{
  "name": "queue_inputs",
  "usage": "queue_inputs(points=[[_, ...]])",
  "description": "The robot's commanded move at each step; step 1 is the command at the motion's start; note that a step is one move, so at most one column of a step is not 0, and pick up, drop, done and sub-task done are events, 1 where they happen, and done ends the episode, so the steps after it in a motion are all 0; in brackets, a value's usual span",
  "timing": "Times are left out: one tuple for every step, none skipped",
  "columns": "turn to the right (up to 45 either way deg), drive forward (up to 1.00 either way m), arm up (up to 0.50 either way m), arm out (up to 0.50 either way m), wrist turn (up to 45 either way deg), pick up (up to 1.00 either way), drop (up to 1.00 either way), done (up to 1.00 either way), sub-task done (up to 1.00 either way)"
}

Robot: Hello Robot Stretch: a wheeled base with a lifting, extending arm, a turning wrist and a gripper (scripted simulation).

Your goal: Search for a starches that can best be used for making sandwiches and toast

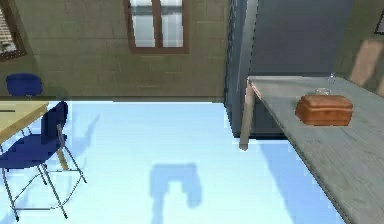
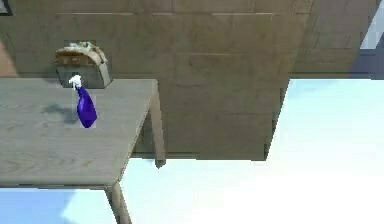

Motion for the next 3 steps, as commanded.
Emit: queue_inputs(points=[[0.0,0.50,0.00,0.00,0.0,0.00,0.00,0.00,0.00],[45.0,0.00,0.00,0.00,0.0,0.00,0.00,0.00,0.00],[0.0,0.00,0.00,0.00,0.0,0.00,0.00,1.00,0.00]])
